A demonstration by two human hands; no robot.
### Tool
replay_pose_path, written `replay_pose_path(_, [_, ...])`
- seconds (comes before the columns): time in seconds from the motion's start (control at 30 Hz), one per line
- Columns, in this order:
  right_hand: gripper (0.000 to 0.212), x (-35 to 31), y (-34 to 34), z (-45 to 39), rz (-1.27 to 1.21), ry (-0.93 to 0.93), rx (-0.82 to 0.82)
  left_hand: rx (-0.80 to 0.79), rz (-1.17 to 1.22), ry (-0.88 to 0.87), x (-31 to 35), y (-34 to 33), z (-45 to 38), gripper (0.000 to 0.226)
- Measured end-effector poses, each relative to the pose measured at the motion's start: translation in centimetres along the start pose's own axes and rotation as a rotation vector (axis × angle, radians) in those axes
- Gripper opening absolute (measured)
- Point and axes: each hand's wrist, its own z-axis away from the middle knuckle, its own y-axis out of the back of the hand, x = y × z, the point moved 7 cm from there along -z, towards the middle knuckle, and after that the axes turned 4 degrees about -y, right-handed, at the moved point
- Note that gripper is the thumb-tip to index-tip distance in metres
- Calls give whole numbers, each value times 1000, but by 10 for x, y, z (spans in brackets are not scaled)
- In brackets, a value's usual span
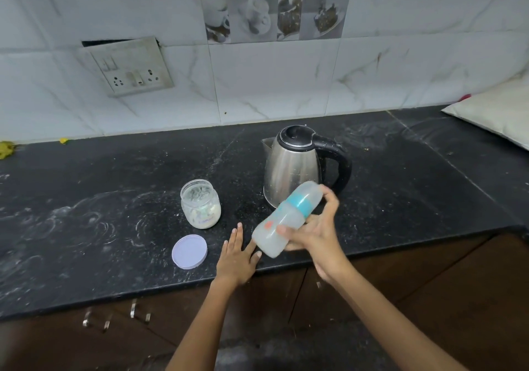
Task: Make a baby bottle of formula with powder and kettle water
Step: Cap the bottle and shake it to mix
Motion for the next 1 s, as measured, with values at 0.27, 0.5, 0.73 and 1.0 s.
replay_pose_path(0.27, [97, -8, 5, -2, -55, -6, 51, -1, -5, -2, 0, -1, -1, 60])
replay_pose_path(0.5, [100, -14, 9, -3, -37, -12, 61, -6, -7, -2, -1, -2, -1, 60])
replay_pose_path(0.73, [102, -8, -3, 2, 36, -36, -60, -8, -15, -5, -4, -4, -2, 65])
replay_pose_path(1.0, [102, -19, 10, -1, 77, 40, -5, -3, -46, -10, -5, -6, -4, 58])
